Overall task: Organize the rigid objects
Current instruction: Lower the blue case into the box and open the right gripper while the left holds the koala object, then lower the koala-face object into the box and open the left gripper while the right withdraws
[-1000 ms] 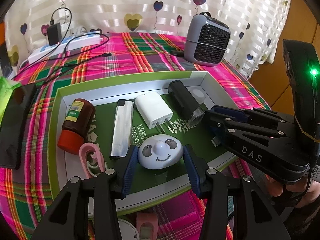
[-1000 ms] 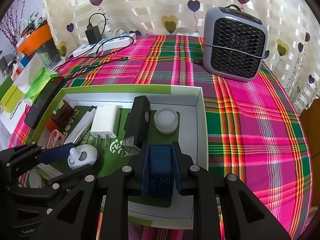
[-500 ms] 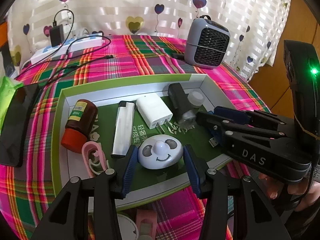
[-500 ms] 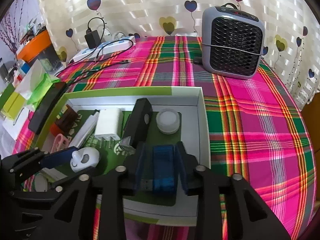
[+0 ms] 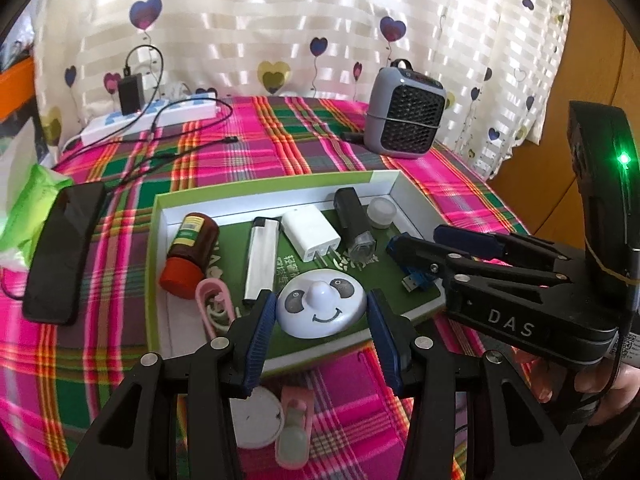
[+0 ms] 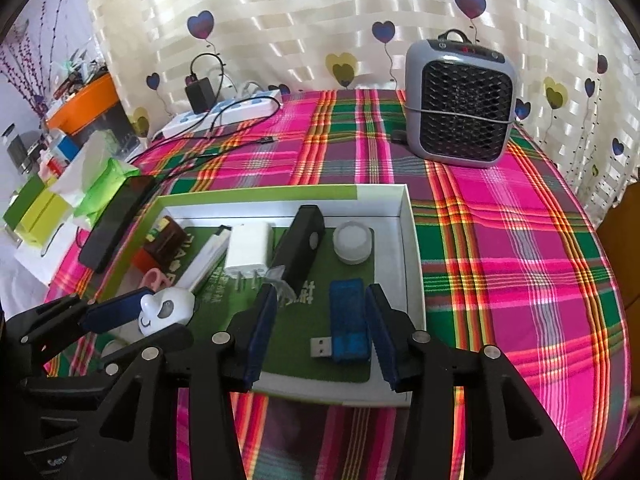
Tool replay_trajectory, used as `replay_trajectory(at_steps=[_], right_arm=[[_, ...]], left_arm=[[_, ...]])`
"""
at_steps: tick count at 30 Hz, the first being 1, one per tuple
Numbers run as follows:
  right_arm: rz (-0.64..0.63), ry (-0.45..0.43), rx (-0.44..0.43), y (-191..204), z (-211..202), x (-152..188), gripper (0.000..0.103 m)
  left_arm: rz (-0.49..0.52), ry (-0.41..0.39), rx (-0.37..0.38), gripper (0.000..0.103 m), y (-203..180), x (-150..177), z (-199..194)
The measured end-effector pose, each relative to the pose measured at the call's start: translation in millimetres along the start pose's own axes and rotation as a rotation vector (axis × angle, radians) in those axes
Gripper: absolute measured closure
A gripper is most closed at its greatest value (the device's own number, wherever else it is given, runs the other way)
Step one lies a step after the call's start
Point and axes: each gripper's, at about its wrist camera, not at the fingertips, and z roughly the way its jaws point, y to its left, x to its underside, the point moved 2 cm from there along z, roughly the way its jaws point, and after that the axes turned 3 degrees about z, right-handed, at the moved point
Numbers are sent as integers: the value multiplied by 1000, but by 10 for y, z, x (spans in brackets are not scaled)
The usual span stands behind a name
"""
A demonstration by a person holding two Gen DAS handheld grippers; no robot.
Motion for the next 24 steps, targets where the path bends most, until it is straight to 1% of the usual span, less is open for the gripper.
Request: replay_trajectory(at_steps=[7, 9, 12, 16, 21, 24], right_arm=[[8, -45, -28, 96, -236, 76, 56], [6, -51, -30, 133, -287, 120, 56], [4, -56, -38, 174, -348, 188, 56], [2, -59, -43, 237, -405, 281, 56], [8, -57, -55, 284, -450, 381, 56], [13, -56, -61, 301, -457, 409, 56]], left_arm=[[-18, -32, -18, 57, 60, 120, -254], [-18, -45, -37, 57, 77, 167, -344], [-33, -58, -32, 57, 121, 223, -440], [-51, -65, -37, 57, 184, 320, -528], [-77, -54, -44, 57, 280, 452, -569], [-84, -55, -45, 57, 299, 461, -578]])
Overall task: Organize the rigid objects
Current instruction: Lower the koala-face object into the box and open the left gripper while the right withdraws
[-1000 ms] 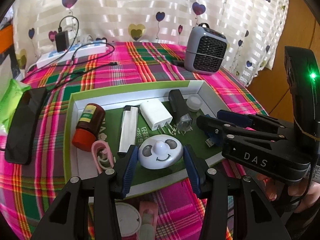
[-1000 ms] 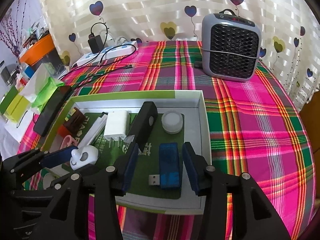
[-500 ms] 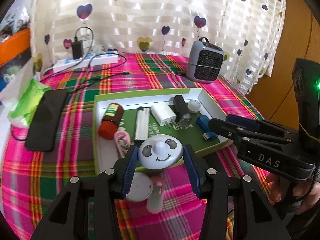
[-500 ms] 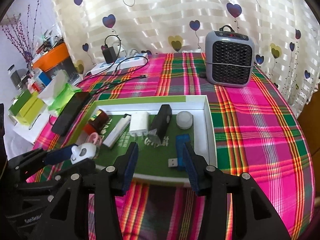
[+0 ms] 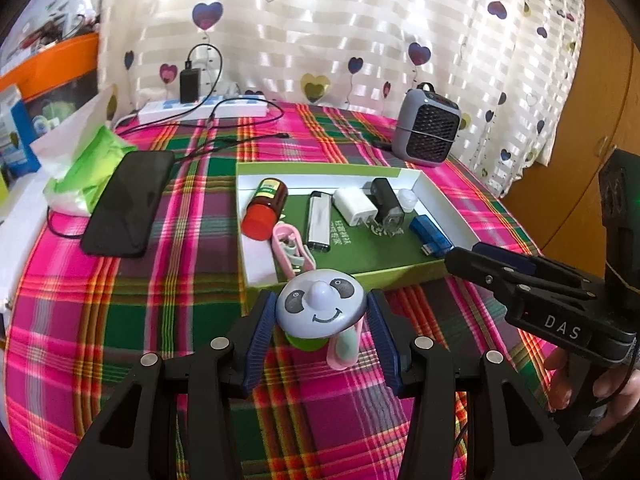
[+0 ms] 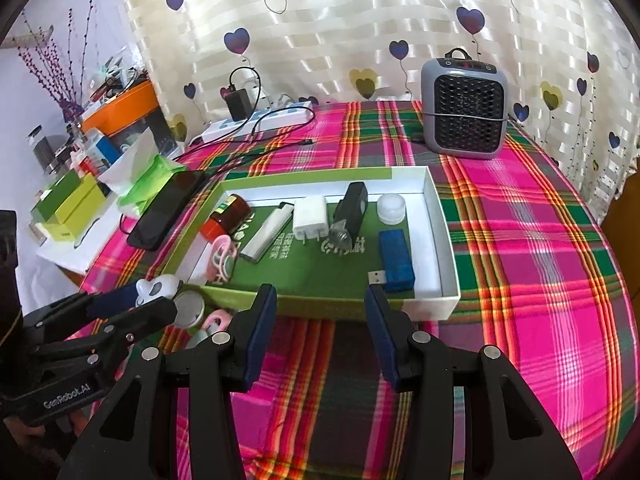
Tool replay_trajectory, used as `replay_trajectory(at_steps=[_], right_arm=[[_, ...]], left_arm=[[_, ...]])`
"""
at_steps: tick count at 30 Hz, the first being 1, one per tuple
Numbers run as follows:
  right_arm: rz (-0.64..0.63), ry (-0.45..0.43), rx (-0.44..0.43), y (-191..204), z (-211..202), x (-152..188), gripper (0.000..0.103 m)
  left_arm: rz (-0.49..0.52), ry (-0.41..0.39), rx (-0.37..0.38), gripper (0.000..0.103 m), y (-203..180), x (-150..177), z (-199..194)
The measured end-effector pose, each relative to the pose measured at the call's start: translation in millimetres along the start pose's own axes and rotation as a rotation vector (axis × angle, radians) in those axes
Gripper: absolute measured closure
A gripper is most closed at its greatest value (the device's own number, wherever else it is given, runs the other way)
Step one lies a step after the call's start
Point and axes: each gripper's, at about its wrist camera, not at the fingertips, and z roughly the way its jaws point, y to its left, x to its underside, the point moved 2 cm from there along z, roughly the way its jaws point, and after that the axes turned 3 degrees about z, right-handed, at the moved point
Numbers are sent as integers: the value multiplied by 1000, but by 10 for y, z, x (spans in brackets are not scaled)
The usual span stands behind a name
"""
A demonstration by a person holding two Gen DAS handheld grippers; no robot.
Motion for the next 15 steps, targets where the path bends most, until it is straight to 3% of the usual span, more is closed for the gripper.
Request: replay_trajectory(at_steps=[7, 15], right_arm=[[0, 6, -8, 13, 16, 29, 56], [38, -5, 8, -122, -33, 51, 56]], left_arm=[[32, -5, 27, 57, -120, -155, 93], [96, 44, 52, 57, -375, -344, 527]])
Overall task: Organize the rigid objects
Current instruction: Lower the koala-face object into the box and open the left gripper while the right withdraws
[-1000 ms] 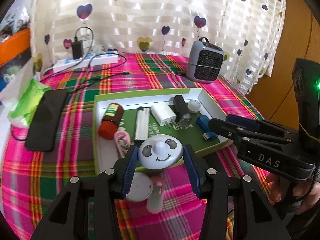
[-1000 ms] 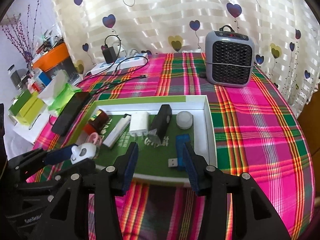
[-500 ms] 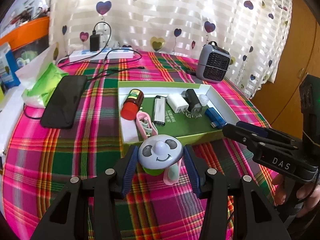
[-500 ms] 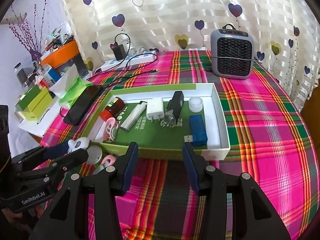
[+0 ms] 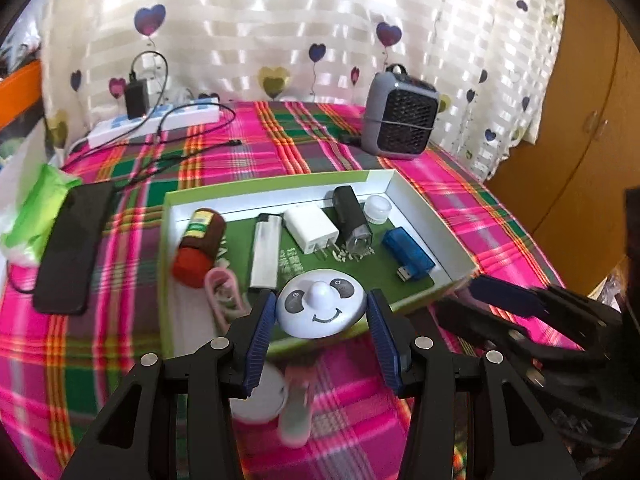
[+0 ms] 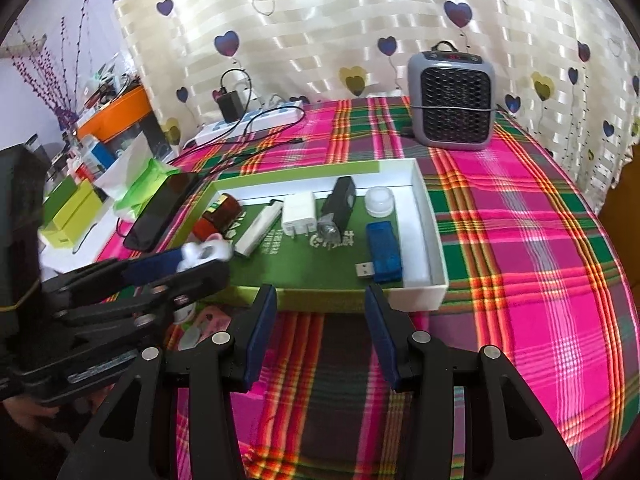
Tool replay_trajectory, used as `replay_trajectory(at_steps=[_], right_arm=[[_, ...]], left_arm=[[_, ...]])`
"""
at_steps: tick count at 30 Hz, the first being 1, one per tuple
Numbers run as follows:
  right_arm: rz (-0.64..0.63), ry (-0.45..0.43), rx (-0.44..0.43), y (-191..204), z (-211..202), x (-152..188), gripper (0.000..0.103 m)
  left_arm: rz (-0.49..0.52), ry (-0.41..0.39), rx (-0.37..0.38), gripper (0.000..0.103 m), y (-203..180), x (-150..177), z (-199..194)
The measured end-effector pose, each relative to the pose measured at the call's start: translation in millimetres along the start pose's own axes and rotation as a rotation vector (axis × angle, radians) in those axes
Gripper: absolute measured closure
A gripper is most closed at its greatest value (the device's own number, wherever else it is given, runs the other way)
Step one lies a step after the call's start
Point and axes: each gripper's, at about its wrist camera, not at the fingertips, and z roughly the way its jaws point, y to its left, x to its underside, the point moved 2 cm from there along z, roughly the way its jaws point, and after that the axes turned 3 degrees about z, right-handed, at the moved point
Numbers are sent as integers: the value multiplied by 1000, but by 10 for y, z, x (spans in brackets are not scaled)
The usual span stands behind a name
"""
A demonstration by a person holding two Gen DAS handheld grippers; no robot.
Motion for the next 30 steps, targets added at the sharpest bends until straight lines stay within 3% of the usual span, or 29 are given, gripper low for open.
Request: replay_trajectory(at_steps=[6, 15, 27, 30], right_arm=[[22, -12, 12, -101, -62, 3, 56], [36, -14, 14, -138, -76, 7, 56], [49, -7, 20, -150, -55, 31, 56], [53, -2, 20, -154, -42, 34, 56]], left_arm=[[15, 56, 6, 57, -61, -29, 246], [-22, 77, 20, 57, 8, -65, 377], [-69, 118, 88, 57, 52, -98, 520], [-79, 130, 63, 57, 86, -126, 545]])
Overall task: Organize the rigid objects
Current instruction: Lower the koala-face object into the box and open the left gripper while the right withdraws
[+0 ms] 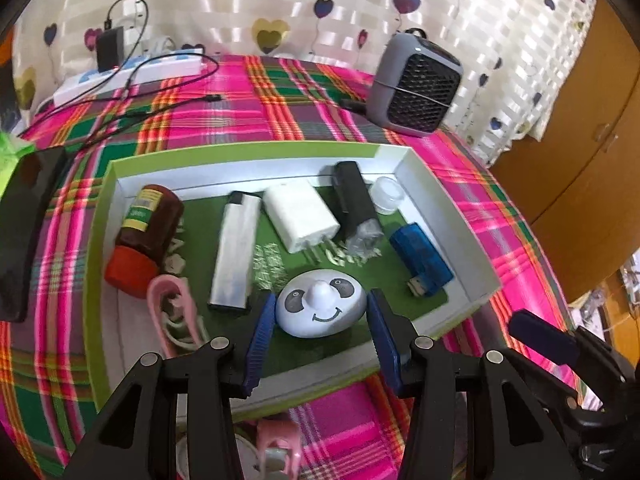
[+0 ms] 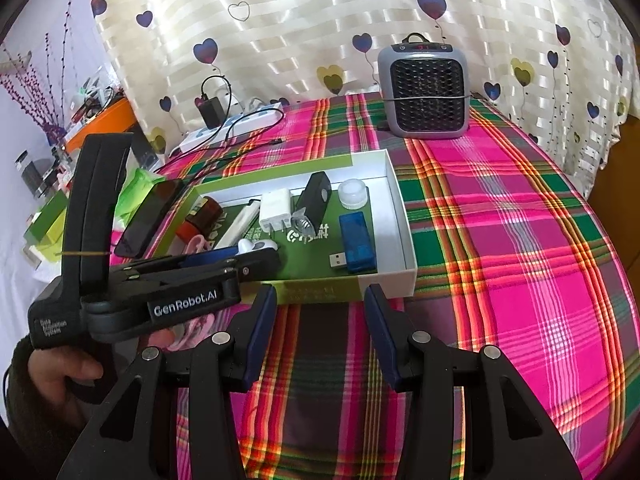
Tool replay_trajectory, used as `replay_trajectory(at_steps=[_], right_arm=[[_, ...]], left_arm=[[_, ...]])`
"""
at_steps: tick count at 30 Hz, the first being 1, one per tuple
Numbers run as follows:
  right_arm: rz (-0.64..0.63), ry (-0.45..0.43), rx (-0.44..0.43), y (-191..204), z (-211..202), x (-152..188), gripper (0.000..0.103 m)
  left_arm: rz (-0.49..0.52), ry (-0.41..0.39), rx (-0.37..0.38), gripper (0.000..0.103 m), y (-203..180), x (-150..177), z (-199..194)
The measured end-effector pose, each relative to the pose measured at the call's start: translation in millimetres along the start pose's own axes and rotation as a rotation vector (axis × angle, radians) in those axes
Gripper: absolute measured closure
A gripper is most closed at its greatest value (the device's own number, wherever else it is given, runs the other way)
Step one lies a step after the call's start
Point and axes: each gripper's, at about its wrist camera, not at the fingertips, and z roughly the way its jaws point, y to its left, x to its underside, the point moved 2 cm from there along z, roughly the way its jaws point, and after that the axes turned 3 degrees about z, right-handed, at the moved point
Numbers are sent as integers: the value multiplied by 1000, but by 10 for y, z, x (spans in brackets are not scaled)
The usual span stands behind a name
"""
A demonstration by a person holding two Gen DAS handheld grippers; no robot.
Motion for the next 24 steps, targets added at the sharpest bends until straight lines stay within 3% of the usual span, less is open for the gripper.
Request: replay_trajectory(at_steps=[7, 12, 18, 21, 24], right_arm=[[9, 2, -9, -10, 11, -5, 56], [22, 3, -14, -35, 18, 0, 56], [34, 4, -24, -82, 23, 1, 56], [41, 5, -27, -107, 22, 4, 56], [50, 1, -37, -131, 15, -2, 56]], left_arm=[[26, 21, -66, 57, -12, -29, -3], [100, -9, -188, 57, -76, -30, 1], [49, -29, -86, 57, -40, -72, -78], [56, -28, -138, 57, -47, -81, -115], [60, -42, -127, 57, -69, -54, -194]])
